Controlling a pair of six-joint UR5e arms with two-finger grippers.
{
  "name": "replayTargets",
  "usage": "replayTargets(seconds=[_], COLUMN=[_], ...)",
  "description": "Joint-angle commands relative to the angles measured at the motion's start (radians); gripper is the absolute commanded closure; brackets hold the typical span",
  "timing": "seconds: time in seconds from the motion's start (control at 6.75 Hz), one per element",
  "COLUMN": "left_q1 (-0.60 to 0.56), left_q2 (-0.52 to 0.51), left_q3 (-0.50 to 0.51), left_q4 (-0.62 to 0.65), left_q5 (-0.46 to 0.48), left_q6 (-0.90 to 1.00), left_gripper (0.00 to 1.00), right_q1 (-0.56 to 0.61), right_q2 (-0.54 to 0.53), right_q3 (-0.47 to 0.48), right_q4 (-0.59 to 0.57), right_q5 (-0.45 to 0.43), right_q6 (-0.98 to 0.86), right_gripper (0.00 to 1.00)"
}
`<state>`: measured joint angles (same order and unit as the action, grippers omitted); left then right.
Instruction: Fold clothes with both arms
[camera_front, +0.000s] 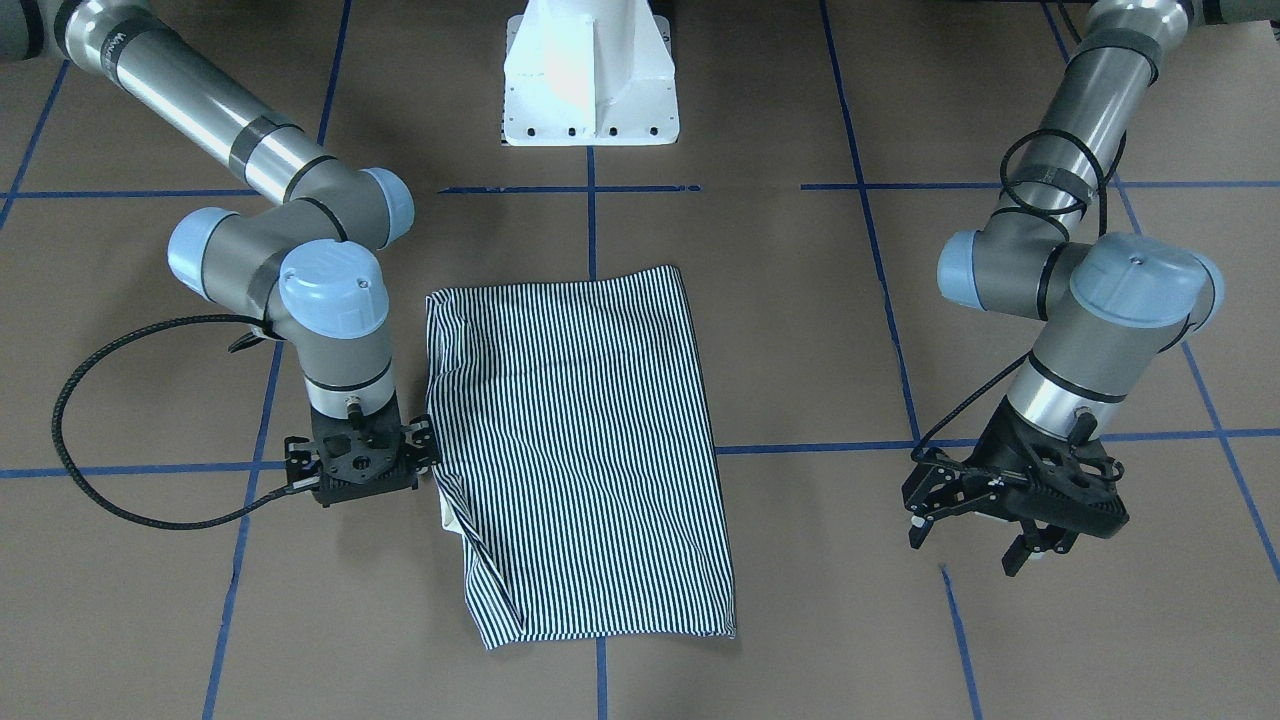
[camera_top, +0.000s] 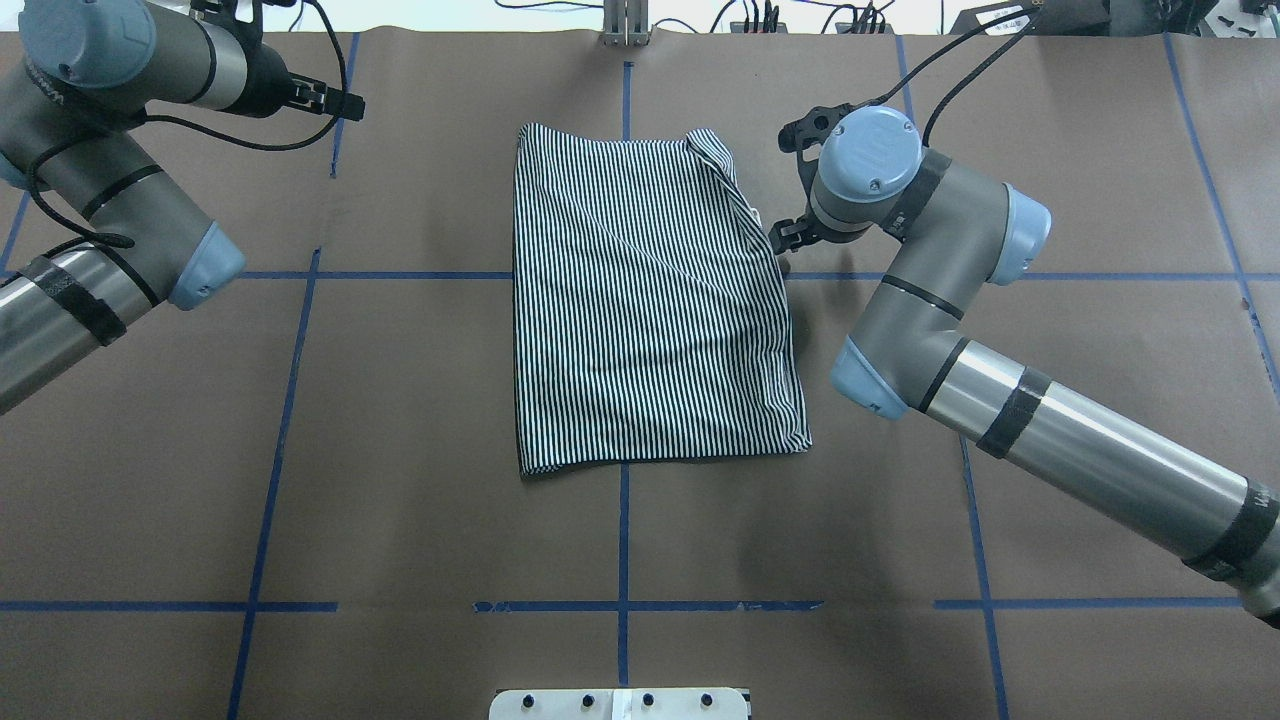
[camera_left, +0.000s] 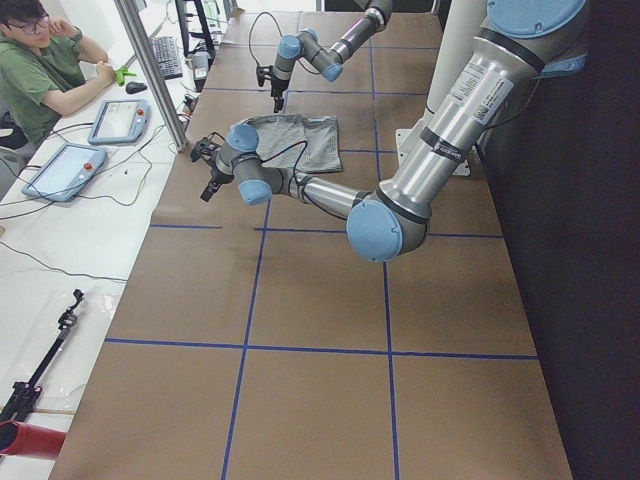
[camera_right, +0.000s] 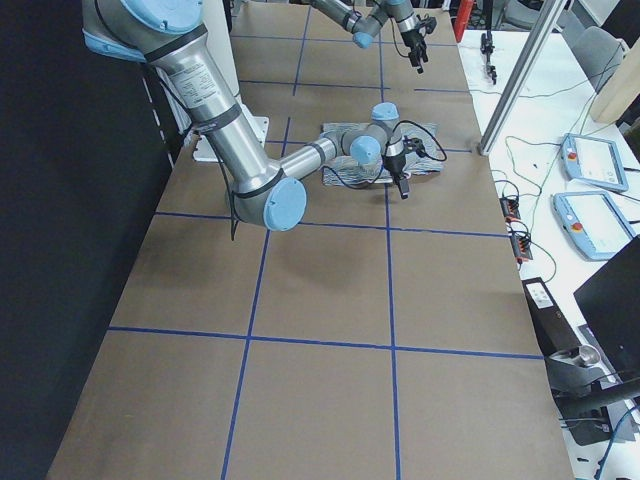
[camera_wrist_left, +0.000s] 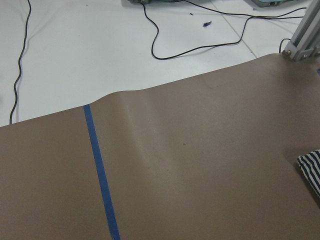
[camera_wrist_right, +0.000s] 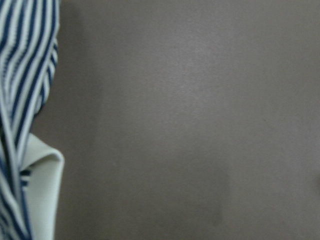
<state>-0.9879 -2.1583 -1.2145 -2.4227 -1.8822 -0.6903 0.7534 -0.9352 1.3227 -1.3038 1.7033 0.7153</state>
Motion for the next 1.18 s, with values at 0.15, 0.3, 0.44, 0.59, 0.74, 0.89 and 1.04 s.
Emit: replayTargets(seconds=[0.15, 0.3, 0.44, 0.59, 0.74, 0.89, 1.04], left_q1=[0.000, 0.002, 0.002, 0.002, 0.005, 0.005, 0.006], left_q2=[0.002, 0.002, 0.002, 0.002, 0.000, 0.000, 0.000], left_q3=[-0.002, -0.002, -0.002, -0.002, -0.004, -0.004, -0.010], left_q4=[0.001, 0.001, 0.001, 0.001, 0.001, -0.001, 0.001], left_q5=[0.000, -0.002, 0.000, 0.000, 0.000, 0.000, 0.000], left_q6=[-0.003, -0.003, -0.003, -0.003, -0.003, -0.003, -0.003], left_gripper=[0.00, 0.00, 0.00, 0.00, 0.00, 0.00, 0.00], right_q1=[0.043, 0.037, 0.031, 0.018, 0.003, -0.015, -0.022], right_q2=[0.048, 0.137, 0.235, 0.263, 0.265, 0.272, 0.268], right_q3=[-0.013, -0.075, -0.173, -0.195, -0.195, -0.197, -0.201], right_q4=[-0.005, -0.011, -0.011, -0.008, 0.000, 0.000, -0.002], right_q5=[0.025, 0.027, 0.027, 0.027, 0.030, 0.030, 0.027], right_q6=[0.005, 0.079, 0.108, 0.145, 0.153, 0.189, 0.187], right_gripper=[0.00, 0.00, 0.00, 0.00, 0.00, 0.00, 0.00])
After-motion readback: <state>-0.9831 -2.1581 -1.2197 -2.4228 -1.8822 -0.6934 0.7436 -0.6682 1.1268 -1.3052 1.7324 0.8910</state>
